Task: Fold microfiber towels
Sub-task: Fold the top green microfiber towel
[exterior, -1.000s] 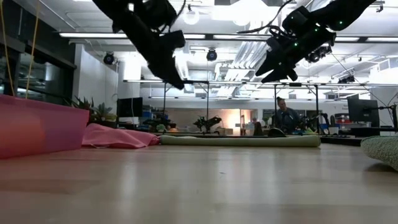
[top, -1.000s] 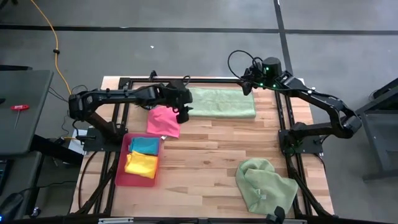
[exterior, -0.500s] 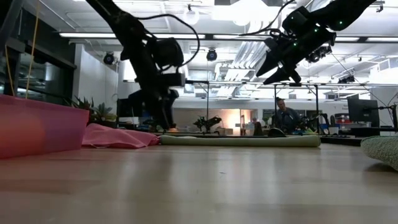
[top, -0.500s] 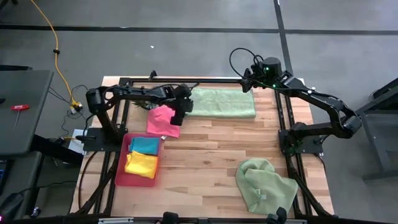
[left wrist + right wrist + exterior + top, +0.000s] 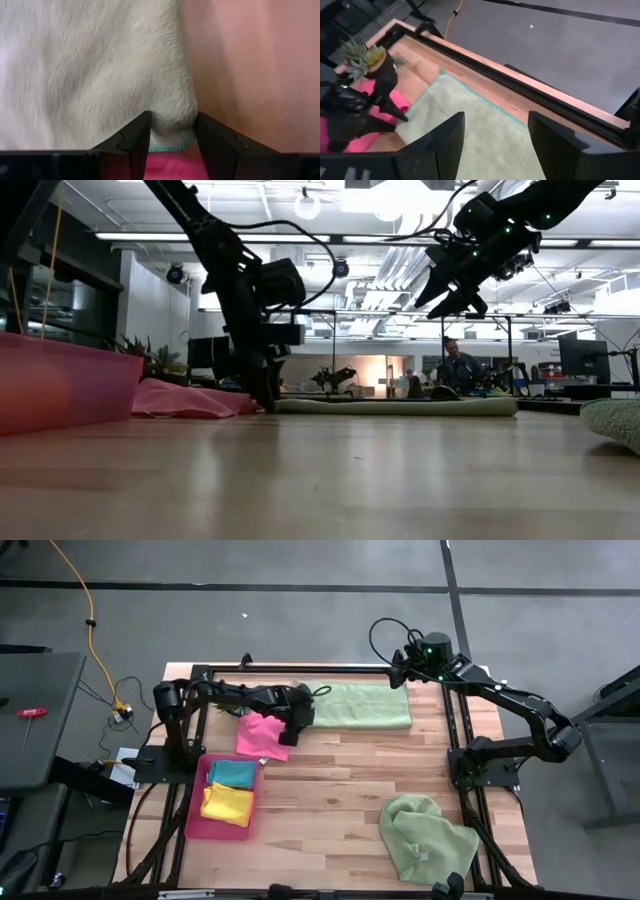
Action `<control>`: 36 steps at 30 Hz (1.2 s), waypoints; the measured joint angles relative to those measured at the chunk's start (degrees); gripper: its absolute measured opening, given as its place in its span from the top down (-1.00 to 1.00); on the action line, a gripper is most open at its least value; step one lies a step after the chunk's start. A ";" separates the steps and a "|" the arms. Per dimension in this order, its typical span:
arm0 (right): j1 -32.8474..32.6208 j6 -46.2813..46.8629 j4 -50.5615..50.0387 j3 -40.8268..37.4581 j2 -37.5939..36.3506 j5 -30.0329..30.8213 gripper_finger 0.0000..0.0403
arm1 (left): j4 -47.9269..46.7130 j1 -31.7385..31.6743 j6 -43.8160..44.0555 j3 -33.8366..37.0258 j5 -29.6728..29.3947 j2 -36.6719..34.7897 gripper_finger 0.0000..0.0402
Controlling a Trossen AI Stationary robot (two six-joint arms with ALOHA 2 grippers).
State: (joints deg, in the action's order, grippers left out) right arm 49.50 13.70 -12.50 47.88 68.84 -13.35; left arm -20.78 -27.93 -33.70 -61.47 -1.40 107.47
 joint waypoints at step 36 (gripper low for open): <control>-0.09 -16.31 -19.61 0.00 0.22 -4.17 -0.05 | -3.39 1.66 14.15 0.15 2.76 -3.66 0.28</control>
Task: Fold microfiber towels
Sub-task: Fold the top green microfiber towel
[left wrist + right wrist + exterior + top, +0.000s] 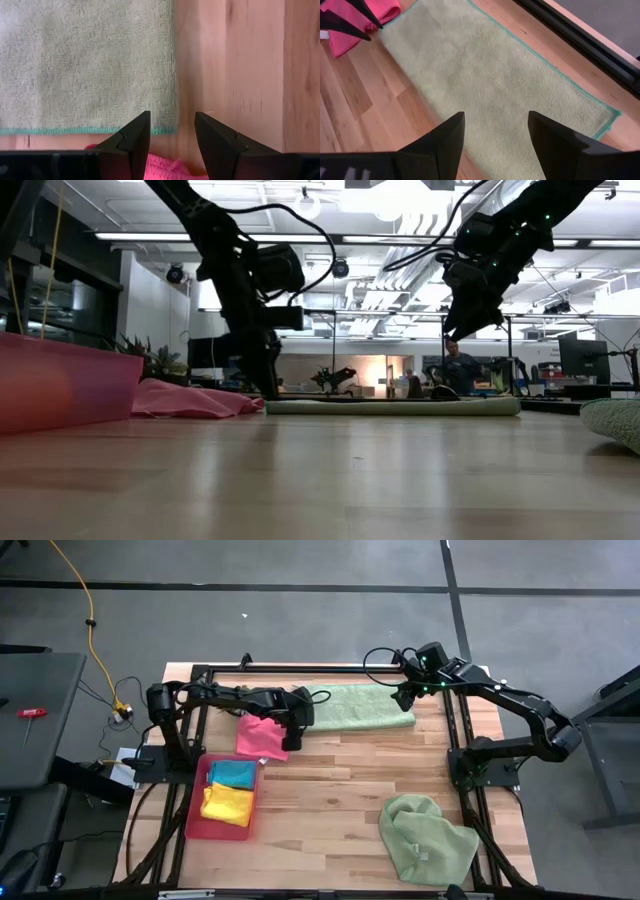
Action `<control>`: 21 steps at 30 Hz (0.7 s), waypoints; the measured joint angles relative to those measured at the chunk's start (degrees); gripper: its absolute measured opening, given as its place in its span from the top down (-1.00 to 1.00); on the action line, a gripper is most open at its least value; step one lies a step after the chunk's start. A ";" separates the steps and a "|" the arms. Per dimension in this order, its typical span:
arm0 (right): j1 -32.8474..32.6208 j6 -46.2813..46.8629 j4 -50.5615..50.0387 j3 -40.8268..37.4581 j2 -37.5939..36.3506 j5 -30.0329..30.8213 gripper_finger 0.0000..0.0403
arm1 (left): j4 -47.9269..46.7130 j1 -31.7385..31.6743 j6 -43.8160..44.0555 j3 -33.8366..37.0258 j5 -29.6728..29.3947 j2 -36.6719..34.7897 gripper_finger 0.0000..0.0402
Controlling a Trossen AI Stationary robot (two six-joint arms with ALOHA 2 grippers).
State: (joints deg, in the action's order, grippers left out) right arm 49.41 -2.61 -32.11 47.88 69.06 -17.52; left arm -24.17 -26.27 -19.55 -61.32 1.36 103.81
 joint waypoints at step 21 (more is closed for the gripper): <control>-0.86 -7.44 -7.13 0.07 6.50 -4.08 -0.05 | 1.51 0.95 -0.56 -0.17 -0.44 4.20 0.51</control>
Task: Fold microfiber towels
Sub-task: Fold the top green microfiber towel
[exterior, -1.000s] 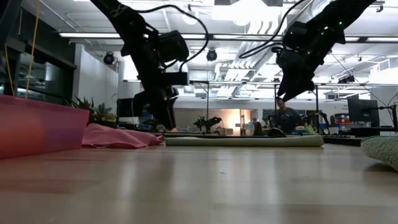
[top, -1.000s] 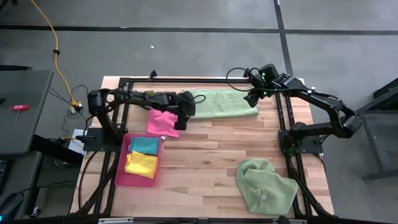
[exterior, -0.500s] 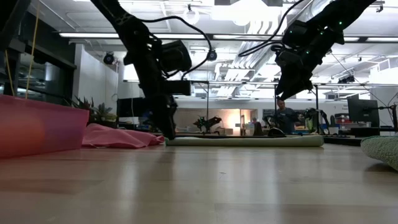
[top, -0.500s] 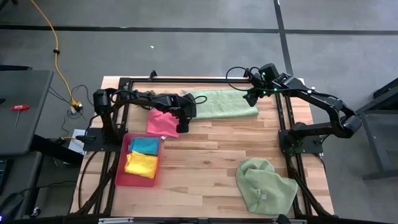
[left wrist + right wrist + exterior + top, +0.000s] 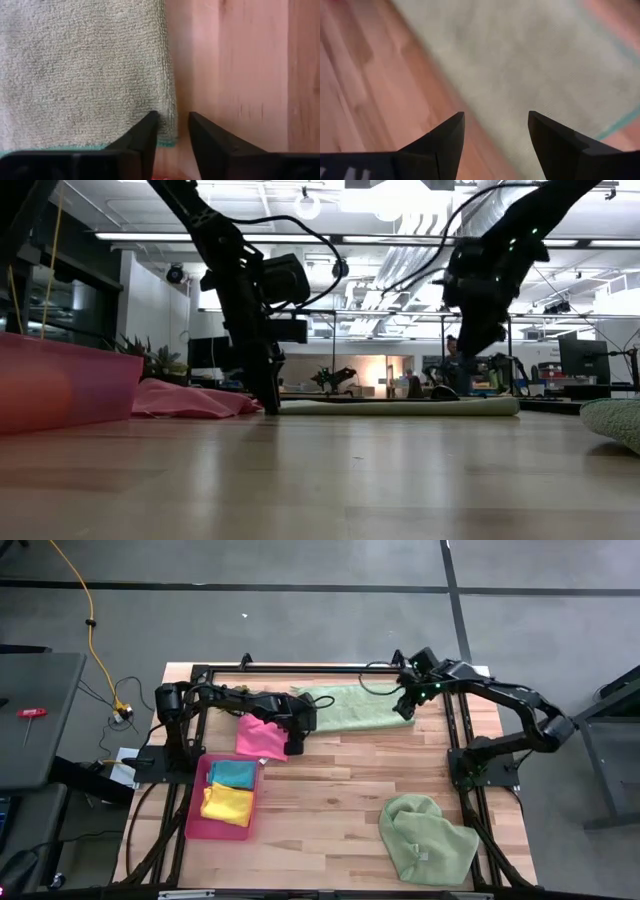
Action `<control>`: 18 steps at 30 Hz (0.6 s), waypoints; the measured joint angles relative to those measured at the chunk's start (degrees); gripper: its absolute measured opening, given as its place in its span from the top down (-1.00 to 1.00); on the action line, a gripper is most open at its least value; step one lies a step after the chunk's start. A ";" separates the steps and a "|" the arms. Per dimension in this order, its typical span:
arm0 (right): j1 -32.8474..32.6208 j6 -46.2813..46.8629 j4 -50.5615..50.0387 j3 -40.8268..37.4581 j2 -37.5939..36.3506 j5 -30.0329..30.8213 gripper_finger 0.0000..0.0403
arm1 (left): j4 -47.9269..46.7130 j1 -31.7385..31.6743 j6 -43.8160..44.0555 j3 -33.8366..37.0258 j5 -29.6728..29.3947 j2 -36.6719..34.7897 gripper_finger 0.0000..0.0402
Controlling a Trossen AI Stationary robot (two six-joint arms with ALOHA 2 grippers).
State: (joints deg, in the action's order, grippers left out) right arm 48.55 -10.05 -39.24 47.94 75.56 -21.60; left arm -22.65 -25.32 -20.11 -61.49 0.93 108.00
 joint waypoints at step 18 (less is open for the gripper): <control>-4.85 -21.57 -8.37 0.00 14.45 11.55 0.02 | -0.04 -0.13 -0.56 0.07 -0.04 0.11 0.98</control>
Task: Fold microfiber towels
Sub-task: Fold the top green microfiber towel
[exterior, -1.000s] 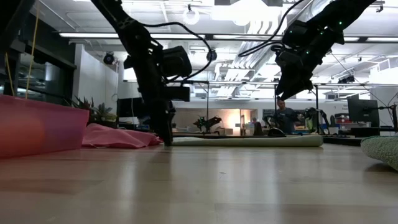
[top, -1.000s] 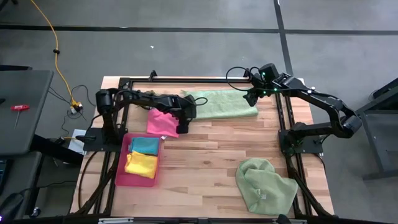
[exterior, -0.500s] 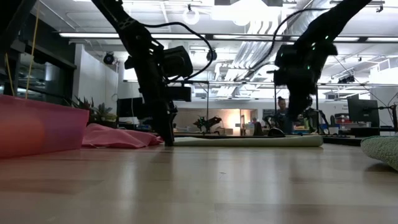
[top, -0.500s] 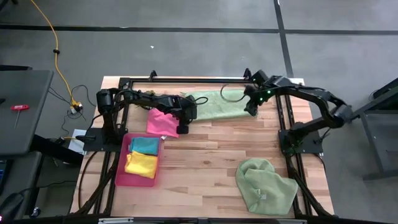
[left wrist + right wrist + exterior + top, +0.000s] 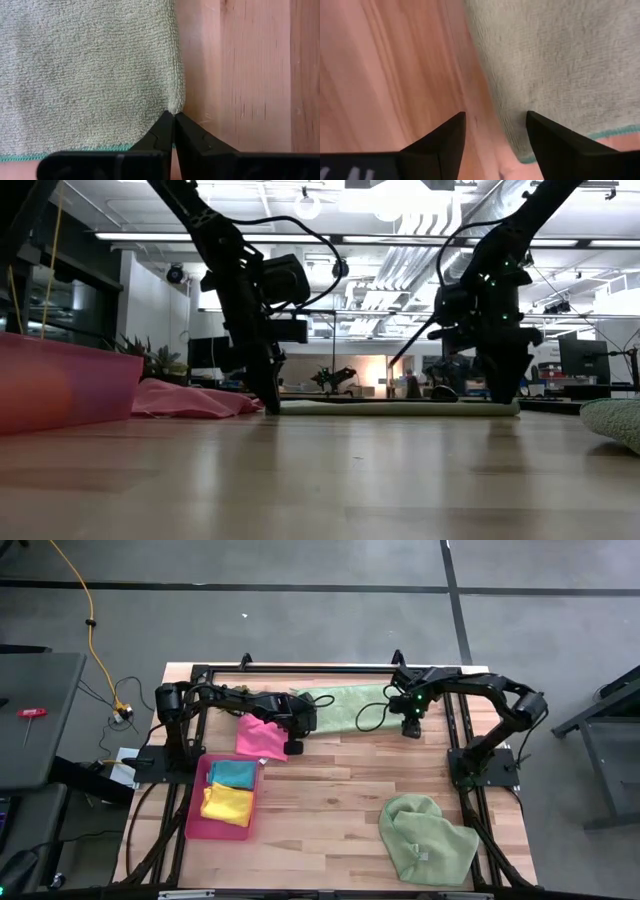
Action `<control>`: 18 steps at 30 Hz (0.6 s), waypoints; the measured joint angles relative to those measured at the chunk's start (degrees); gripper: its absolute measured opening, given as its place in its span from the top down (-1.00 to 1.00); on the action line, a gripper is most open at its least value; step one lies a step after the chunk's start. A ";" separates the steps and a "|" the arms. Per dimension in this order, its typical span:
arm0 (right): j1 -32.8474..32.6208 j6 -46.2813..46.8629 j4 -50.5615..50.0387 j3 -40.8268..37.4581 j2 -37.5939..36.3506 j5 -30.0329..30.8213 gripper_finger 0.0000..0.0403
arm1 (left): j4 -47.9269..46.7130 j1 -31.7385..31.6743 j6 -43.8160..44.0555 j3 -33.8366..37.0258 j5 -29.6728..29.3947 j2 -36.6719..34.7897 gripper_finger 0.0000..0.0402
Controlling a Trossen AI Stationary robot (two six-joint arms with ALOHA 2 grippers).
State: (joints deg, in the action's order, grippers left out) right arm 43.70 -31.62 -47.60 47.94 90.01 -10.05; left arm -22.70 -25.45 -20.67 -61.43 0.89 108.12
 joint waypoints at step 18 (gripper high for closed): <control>-0.79 -0.37 2.13 0.00 0.01 6.24 0.21 | -0.04 -0.02 0.56 0.04 -0.20 0.04 1.00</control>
State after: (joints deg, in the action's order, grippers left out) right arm 42.92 -31.99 -45.47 47.94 90.02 -3.81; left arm -22.73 -25.47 -20.10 -61.39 0.69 108.16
